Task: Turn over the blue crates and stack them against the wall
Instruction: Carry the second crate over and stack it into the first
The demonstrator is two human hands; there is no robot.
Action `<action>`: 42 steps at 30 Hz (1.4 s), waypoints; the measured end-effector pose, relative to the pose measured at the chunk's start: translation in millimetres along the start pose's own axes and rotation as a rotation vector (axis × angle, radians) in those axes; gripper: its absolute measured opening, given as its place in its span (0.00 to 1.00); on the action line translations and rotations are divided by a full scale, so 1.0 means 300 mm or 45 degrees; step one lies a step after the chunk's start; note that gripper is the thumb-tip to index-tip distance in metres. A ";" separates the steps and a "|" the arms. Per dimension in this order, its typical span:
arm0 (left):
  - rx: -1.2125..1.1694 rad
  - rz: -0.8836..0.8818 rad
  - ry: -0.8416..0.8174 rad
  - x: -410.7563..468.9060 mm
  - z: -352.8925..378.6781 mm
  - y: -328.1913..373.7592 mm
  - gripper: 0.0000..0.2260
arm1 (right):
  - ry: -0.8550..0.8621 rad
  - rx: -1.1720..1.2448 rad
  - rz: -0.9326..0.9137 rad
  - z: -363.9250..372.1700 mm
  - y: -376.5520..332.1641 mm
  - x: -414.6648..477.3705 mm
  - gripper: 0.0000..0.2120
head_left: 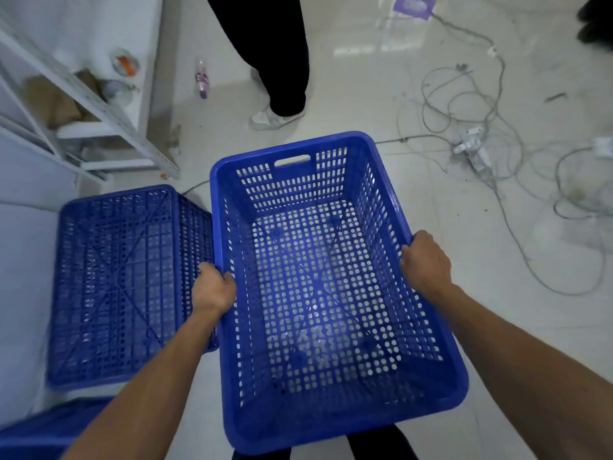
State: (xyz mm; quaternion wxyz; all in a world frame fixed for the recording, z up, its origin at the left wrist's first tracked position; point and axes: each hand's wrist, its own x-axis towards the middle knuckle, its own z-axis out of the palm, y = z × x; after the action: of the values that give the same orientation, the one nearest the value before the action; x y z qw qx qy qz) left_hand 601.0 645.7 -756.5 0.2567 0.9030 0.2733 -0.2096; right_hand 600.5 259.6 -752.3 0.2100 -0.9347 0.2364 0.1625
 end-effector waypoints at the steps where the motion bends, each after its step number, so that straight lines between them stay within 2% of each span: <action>1: 0.005 0.008 0.028 -0.059 -0.046 0.018 0.08 | 0.005 -0.012 -0.031 -0.064 -0.019 -0.032 0.06; 4: 0.023 0.018 0.123 -0.234 -0.184 0.057 0.09 | 0.014 -0.039 -0.115 -0.238 -0.079 -0.134 0.08; 9: 0.038 -0.059 0.212 -0.473 -0.379 0.059 0.16 | 0.049 -0.103 -0.336 -0.427 -0.181 -0.276 0.12; 13: -0.004 -0.138 0.298 -0.622 -0.502 0.011 0.14 | 0.025 -0.137 -0.400 -0.521 -0.295 -0.365 0.12; 17: -0.048 -0.257 0.329 -0.734 -0.617 -0.082 0.16 | 0.078 -0.386 -0.741 -0.547 -0.392 -0.453 0.15; 23: -0.186 -0.424 0.398 -0.899 -0.762 -0.305 0.22 | 0.018 -0.584 -0.998 -0.523 -0.561 -0.632 0.20; 30: -0.369 -0.535 0.492 -1.170 -0.887 -0.659 0.13 | 0.079 -0.622 -1.253 -0.419 -0.787 -0.909 0.18; 35: -0.576 -0.644 0.574 -1.378 -0.921 -0.971 0.15 | 0.097 -0.645 -1.442 -0.314 -0.903 -1.161 0.15; 39: -0.665 -0.715 0.696 -1.567 -0.912 -1.170 0.12 | 0.117 -0.694 -1.599 -0.207 -0.977 -1.365 0.18; 42: -0.716 -0.788 0.753 -1.694 -0.888 -1.290 0.11 | 0.090 -0.724 -1.698 -0.134 -1.021 -1.512 0.17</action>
State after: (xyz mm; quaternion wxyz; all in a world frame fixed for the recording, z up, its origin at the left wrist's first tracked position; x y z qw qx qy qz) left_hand 44.2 881.8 -419.9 0.3272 0.6965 0.6347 0.0701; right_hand 386.0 655.3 -438.1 0.0057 -0.9031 -0.4287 0.0247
